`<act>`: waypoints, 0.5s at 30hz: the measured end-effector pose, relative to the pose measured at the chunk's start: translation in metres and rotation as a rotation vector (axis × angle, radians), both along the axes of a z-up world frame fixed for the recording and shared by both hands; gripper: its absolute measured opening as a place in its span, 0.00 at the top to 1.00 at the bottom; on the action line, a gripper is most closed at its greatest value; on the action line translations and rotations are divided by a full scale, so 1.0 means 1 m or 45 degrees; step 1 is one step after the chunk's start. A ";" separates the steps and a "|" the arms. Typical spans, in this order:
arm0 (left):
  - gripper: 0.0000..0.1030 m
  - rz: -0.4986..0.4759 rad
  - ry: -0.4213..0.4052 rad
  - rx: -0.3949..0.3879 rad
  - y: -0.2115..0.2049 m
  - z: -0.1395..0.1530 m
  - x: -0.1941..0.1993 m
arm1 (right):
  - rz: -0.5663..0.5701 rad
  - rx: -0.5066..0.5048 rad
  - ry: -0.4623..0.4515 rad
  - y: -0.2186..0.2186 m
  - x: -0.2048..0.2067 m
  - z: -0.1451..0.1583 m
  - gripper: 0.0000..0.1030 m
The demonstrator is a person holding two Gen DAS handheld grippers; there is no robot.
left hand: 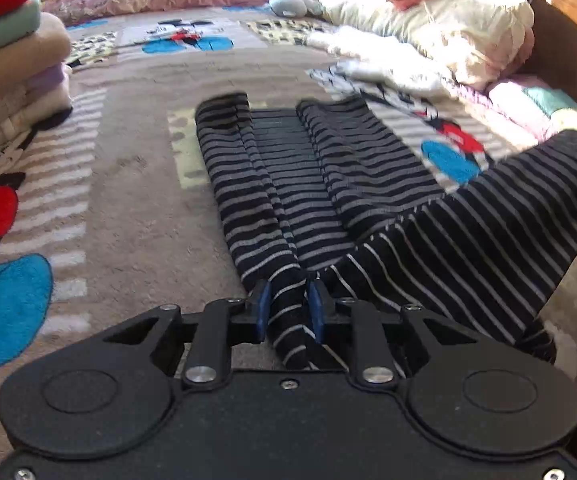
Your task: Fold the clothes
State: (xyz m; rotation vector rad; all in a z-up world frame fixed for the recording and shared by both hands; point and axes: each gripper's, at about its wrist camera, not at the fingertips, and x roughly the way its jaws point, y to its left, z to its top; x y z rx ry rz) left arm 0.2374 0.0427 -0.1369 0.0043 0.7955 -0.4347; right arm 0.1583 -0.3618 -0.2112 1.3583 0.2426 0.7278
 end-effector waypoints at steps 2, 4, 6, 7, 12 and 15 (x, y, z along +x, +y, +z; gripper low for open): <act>0.80 0.002 -0.002 0.008 -0.004 -0.002 -0.002 | -0.006 -0.017 0.007 0.001 -0.007 0.000 0.94; 0.80 0.005 -0.003 0.016 -0.008 -0.004 -0.004 | -0.030 -0.028 0.014 -0.001 -0.013 0.001 0.94; 0.80 0.007 -0.005 0.024 -0.012 -0.005 -0.007 | -0.062 -0.041 0.023 -0.004 -0.019 0.000 0.94; 0.80 0.008 -0.006 0.028 -0.014 -0.006 -0.008 | -0.074 -0.049 0.031 -0.006 -0.021 -0.001 0.94; 0.80 -0.014 0.083 0.053 -0.021 -0.021 -0.002 | -0.120 -0.107 0.114 -0.008 -0.025 -0.010 0.94; 0.80 0.035 -0.020 -0.042 0.000 0.015 -0.023 | -0.168 -0.128 0.182 -0.010 -0.025 -0.018 0.94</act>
